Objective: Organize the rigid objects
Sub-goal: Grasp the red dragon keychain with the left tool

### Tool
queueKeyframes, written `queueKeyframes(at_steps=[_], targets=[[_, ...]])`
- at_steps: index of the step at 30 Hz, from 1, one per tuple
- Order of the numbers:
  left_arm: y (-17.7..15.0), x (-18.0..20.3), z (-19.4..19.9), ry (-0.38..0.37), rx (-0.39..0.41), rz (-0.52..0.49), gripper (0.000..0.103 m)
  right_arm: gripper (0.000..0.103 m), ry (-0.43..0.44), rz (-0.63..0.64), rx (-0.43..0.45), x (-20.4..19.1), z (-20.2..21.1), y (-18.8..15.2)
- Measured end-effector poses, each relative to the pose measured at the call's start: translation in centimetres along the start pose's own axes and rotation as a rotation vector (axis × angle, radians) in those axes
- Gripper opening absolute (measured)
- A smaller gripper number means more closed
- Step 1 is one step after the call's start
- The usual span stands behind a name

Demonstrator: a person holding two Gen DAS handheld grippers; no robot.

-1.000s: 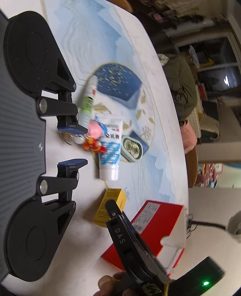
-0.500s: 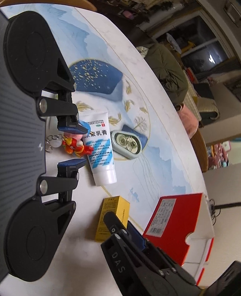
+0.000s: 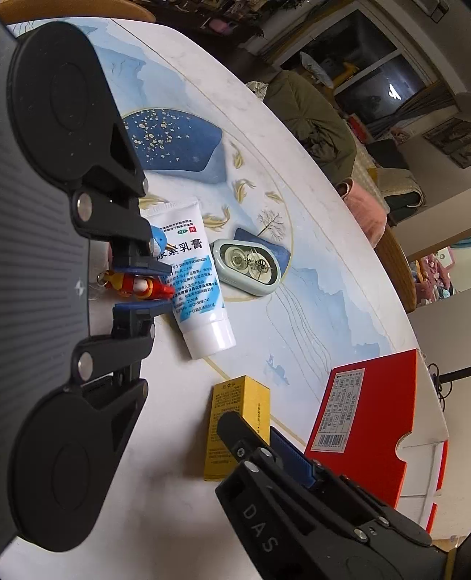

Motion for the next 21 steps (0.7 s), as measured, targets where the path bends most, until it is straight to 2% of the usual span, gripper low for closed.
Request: queueKeyframes(at_steps=[4,14,17,21], targets=[[0.2,-0.3,0.6,0.001,0.019,0.025,0.012,0.028,-0.001,-0.005,0.003,0.0,0.1,0.0],[0.1,-3.0,3.7,-0.113,0.037,0.328,0.012,0.028,0.037,-0.028,0.032,-0.6,2.5,-0.7],[0.2,-3.3,5.1,-0.138,0.048,0.386,0.012,0.028,0.052,-0.032,0.047,-0.9,3.8,-0.8],[0.6,-3.2,6.6,-0.155,0.071,0.413,0.012,0.028,0.066,-0.04,0.065,-1.0,5.7,-1.0]])
Point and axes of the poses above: each gripper's, at about its wrist camera, not at the fingertips, and z roughly against the way its jaws point, x to its right, y to its top, the point moved 8 cm from there along -z, roughly the way its jaws point, and after that the axes turned 5 degrees about y, right-handed, at the moved point
